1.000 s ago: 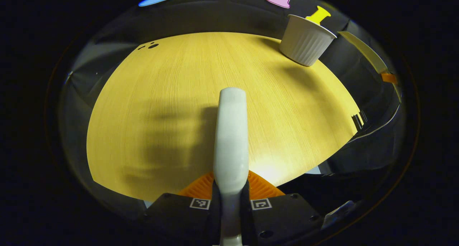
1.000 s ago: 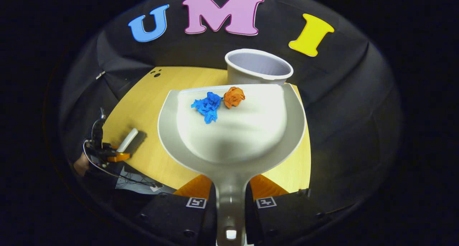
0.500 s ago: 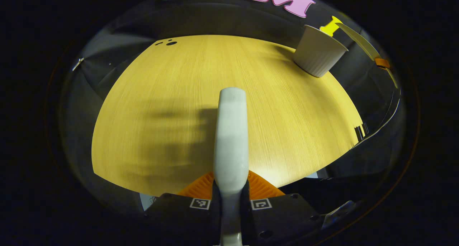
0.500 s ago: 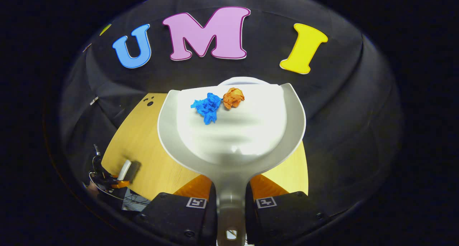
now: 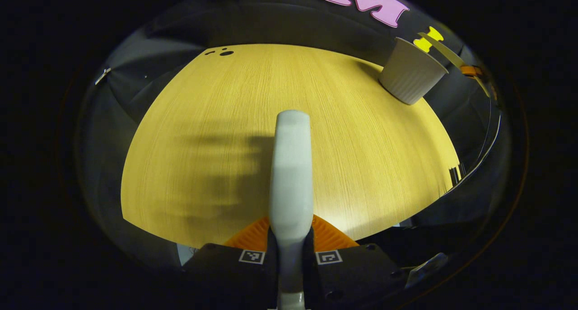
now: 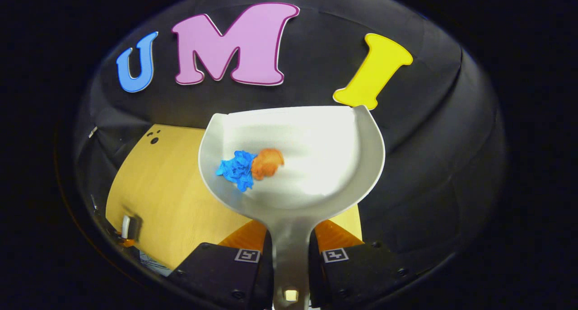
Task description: Pick up the small broom and dustpan from the desktop, sweep the trash into the dustpan with the broom, and then empty the trash into the garbage bin.
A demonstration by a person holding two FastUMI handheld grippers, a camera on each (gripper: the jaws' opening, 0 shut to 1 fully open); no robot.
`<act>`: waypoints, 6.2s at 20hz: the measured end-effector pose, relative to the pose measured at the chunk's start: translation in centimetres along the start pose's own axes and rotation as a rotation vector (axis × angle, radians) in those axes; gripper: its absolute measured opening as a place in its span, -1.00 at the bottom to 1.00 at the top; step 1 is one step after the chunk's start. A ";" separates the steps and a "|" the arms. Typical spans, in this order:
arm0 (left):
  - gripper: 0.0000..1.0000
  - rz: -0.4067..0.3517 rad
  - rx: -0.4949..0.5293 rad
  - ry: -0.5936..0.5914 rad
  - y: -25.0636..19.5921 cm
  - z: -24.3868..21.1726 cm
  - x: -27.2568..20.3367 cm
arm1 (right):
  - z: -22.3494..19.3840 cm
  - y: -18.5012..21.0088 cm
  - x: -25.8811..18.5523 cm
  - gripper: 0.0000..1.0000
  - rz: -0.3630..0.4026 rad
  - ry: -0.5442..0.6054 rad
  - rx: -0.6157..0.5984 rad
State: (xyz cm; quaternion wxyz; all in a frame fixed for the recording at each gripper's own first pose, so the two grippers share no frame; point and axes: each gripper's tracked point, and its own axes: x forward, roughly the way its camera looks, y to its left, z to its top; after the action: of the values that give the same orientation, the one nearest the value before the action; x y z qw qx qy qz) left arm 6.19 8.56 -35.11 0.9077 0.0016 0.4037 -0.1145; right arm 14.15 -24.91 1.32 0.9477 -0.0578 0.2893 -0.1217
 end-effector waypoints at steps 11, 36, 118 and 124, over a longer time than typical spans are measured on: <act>-0.48 0.051 0.003 -0.001 0.1 2.5 0.2 | 0.8 -2.9 5.9 -0.30 -0.176 0.018 -0.165; -0.47 0.046 -0.071 -0.074 0.6 8.3 -2.0 | 2.0 -10.5 2.7 -0.31 -0.585 -0.169 -1.268; 0.99 0.204 0.064 -0.012 -3.7 9.8 4.1 | -9.5 1.3 10.7 0.19 0.318 0.316 -0.044; 0.95 0.170 0.029 -0.326 -5.2 13.0 -5.0 | -5.5 -0.3 6.0 1.00 0.269 0.146 -0.050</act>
State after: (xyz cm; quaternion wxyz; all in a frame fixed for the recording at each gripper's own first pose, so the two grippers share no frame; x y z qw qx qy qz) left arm 11.40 3.26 -22.19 0.9673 0.0304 0.2482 -0.0420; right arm 15.78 -26.95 -6.37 0.9302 -0.0330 0.3654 0.0096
